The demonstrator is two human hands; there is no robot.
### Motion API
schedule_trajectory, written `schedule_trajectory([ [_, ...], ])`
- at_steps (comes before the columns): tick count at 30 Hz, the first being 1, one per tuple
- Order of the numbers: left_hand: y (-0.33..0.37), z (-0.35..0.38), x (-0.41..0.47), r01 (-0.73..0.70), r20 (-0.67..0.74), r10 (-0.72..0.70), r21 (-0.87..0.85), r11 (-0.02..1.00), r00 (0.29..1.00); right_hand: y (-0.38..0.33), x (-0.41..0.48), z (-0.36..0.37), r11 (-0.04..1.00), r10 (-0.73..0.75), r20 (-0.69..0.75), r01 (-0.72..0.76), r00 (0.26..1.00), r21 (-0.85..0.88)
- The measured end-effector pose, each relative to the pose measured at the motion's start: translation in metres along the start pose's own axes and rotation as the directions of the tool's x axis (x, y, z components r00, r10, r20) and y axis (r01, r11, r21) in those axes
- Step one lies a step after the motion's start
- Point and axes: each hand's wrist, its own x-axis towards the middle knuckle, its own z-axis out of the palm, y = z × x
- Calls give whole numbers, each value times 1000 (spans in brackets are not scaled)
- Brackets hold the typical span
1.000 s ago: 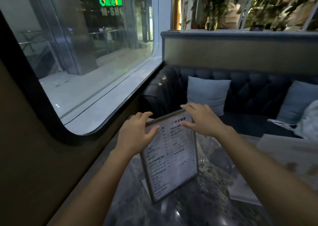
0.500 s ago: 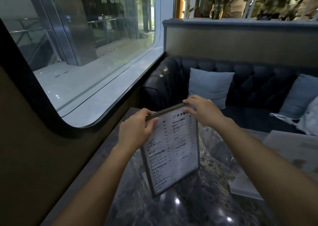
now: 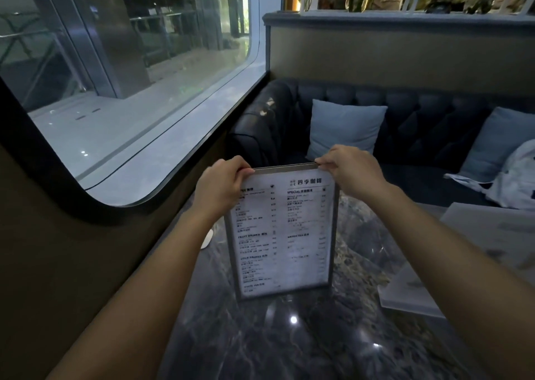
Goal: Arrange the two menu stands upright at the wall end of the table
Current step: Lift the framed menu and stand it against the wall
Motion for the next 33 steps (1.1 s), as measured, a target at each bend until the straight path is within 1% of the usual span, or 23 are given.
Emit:
schedule_trajectory([
  [3, -3, 2, 13, 3, 58, -1, -43, 999, 998, 4, -7, -7, 1000, 8, 19, -7, 1000, -28],
  [7, -6, 7, 25, -38, 129, 57, -146, 988, 990, 7, -19, -15, 999, 21, 26, -20, 999, -31],
  [12, -10, 12, 29, -57, 144, 96, -255, 965, 985, 6, -23, -17, 999, 40, 48, -39, 998, -14],
  [14, -13, 12, 25, -6, 122, 48, -322, 947, 991, 10, -26, -14, 998, 60, 31, -60, 998, 11],
  [18, -25, 12, 9, 166, 116, -124, -516, 840, 985, 19, -42, 1, 966, 180, -20, -173, 983, 190],
  [21, -34, 18, -9, 255, 142, -213, -586, 769, 967, 28, -57, 19, 923, 261, -6, -247, 965, 295],
  [24, -44, 27, -29, 348, 162, -325, -656, 670, 932, 33, -72, 35, 866, 327, 31, -313, 944, 391],
  [28, -56, 44, -54, 428, 227, -395, -713, 555, 890, 31, -95, 59, 760, 377, 60, -346, 924, 550],
  [30, -58, 54, -67, 454, 258, -419, -749, 482, 870, 29, -107, 72, 720, 397, 75, -361, 915, 593],
  [33, -60, 66, -83, 496, 306, -447, -765, 410, 841, 28, -125, 91, 725, 408, 91, -383, 908, 573],
])
